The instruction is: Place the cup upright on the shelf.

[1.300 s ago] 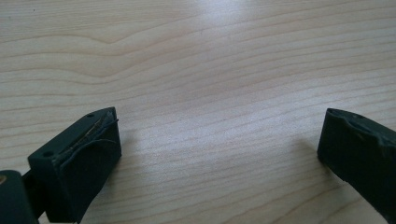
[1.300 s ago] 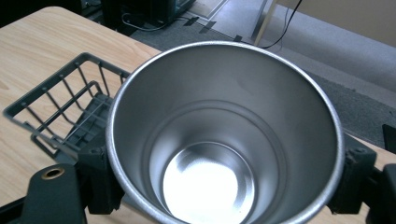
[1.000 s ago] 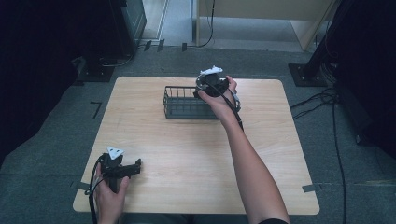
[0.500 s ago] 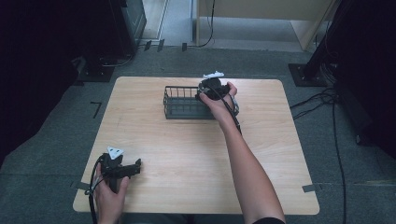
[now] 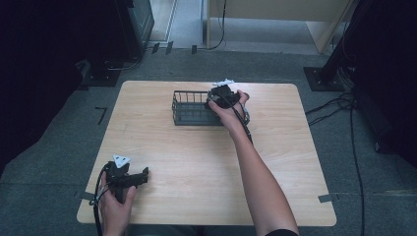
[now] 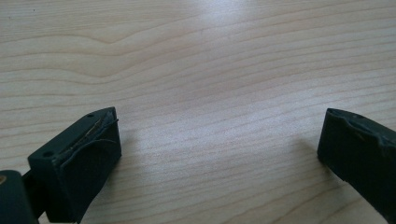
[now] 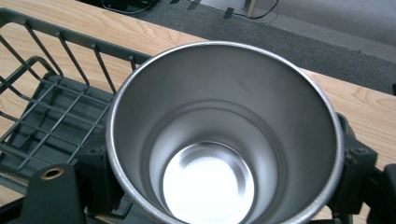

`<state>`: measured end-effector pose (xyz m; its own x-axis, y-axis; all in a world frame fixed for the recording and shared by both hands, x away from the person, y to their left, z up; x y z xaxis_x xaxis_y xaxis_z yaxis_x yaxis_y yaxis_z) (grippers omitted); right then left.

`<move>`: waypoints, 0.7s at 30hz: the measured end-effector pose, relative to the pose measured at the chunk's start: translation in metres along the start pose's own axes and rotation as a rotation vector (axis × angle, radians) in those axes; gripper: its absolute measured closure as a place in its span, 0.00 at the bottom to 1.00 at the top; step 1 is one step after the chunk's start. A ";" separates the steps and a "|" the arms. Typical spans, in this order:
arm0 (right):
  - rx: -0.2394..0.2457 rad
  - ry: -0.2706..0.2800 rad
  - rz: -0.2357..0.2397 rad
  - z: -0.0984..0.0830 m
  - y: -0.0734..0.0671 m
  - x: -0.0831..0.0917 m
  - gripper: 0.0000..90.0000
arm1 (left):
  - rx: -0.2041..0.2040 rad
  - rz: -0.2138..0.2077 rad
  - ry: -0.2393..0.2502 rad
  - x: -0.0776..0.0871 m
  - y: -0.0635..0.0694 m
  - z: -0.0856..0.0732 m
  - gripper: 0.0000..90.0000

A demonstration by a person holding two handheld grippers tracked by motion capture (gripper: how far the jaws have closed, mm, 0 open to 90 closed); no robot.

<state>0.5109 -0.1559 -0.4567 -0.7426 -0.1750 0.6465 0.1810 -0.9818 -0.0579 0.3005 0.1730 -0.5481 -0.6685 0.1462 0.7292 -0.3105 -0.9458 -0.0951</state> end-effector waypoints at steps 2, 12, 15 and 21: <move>-0.001 -0.001 0.001 0.000 0.000 0.000 0.20 | 0.000 0.000 0.000 0.000 0.000 0.000 0.00; -0.026 -0.033 0.041 0.000 0.003 0.005 0.03 | 0.001 0.000 0.000 0.000 0.000 0.000 0.00; -0.031 -0.027 0.042 0.000 0.004 0.010 0.02 | 0.001 0.000 0.000 0.000 0.000 0.000 0.00; -0.019 0.001 0.051 0.000 0.006 0.024 0.02 | 0.000 0.000 -0.001 0.000 0.000 0.000 0.00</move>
<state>0.4939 -0.1660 -0.4413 -0.7331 -0.2249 0.6418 0.2065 -0.9728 -0.1050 0.3004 0.1730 -0.5481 -0.6680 0.1462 0.7297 -0.3109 -0.9457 -0.0951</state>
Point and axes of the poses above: each handheld gripper's, and its own axes: x roughly backward along the jaws, z roughly out of its top, y roughly to its right, the point moved 4 cm from there along -x, roughly forward along the jaws, and after that the axes turned 7 degrees about -x, right-handed, at the moved point
